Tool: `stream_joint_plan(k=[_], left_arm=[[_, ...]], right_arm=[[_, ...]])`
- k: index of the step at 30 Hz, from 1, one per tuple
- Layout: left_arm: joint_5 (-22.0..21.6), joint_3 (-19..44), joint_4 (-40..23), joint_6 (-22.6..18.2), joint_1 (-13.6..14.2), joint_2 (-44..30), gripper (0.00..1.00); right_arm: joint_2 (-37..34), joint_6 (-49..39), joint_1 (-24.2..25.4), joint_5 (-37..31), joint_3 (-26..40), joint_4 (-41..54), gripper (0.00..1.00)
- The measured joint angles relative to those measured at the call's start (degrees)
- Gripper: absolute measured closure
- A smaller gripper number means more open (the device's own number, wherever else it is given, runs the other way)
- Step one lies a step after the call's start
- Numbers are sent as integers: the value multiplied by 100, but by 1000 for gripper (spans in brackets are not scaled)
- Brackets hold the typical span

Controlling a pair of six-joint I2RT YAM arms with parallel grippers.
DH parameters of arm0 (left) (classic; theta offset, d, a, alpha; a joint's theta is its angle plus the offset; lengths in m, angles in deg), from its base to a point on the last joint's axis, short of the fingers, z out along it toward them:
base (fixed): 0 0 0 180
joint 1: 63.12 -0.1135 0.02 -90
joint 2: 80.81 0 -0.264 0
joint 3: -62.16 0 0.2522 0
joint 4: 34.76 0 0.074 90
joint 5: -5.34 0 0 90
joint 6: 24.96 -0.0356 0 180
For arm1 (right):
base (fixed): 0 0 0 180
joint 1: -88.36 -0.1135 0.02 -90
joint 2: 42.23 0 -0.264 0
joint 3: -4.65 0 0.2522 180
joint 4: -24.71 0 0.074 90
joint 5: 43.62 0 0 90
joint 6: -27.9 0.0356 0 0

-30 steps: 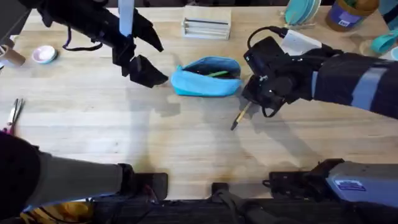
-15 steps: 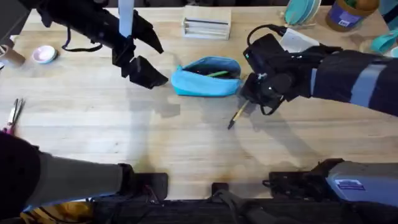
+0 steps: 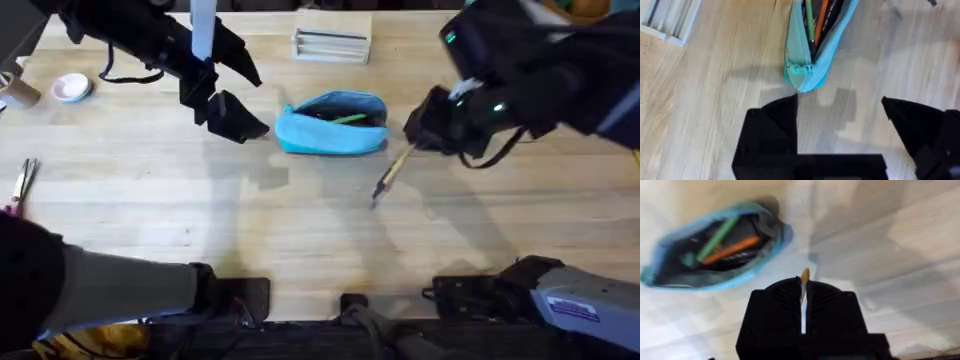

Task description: Unzip the bag, pick up the pens from the table one at a time and place them inside, then zip the bag closed.

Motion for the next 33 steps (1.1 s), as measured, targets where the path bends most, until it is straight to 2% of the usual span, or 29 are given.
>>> stream_joint_plan(k=[8, 13, 18, 27, 33], left_arm=[[-70, 0, 0, 0, 0, 0, 7], [-71, 0, 3, 0, 0, 0, 7], [-71, 0, 4, 0, 0, 0, 7], [-71, 0, 129, 0, 0, 0, 8], [-73, 0, 131, 0, 0, 0, 7]], right_arm=[[209, 506, 537, 4, 238, -588, 965], [11, 1176, 568, -202, 238, -1613, 968], [-308, 1725, 561, -343, 240, -1816, 969], [-896, 2947, 100, -404, 240, -2287, 972], [-1110, 3421, -196, -404, 240, -2351, 972]])
